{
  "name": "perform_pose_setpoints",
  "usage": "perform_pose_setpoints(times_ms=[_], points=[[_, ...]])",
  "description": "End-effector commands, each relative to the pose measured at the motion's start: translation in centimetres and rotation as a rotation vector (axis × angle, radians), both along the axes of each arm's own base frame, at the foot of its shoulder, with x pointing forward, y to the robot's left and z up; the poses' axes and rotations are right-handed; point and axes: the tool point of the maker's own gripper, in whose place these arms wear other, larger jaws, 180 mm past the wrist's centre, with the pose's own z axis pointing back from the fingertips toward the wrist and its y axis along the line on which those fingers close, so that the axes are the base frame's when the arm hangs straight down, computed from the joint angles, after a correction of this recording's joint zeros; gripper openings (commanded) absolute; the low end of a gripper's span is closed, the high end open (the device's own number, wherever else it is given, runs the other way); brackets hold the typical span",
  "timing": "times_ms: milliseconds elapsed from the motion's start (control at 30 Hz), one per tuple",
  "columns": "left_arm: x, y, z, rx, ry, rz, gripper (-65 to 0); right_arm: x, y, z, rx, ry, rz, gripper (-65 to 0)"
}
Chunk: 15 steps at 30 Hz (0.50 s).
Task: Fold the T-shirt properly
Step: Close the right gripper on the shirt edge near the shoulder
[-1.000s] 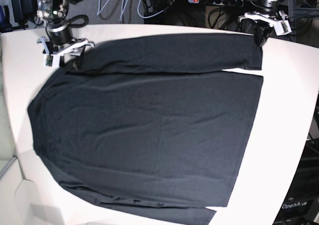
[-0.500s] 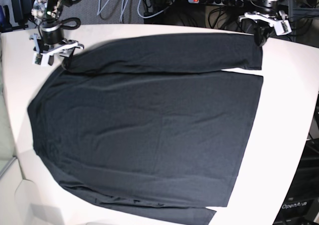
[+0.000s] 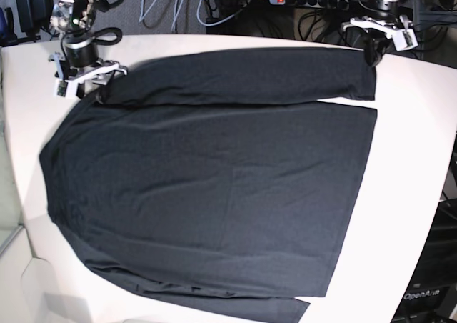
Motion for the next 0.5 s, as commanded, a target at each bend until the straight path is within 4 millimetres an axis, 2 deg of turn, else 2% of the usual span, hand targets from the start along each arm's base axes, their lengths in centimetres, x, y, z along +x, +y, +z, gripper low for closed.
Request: perform_pose_setpoints(times_ms=[0, 200, 467], points=[[-0.22, 0.47, 0.18, 0.010, 0.008, -0.008, -65.0, 0.00, -0.08, 0.11, 0.000, 0.005, 0.004, -37.3], [-0.22, 0.47, 0.18, 0.010, 0.008, -0.008, -65.0, 0.48, -0.11, -0.03, 0.004, 0.002, 0.001, -63.6], [0.06, -0.01, 0.67, -0.011, -0.003, -0.009, -65.0, 0.81, -0.35, 0.84, -0.007, -0.023, 0.000, -64.8]])
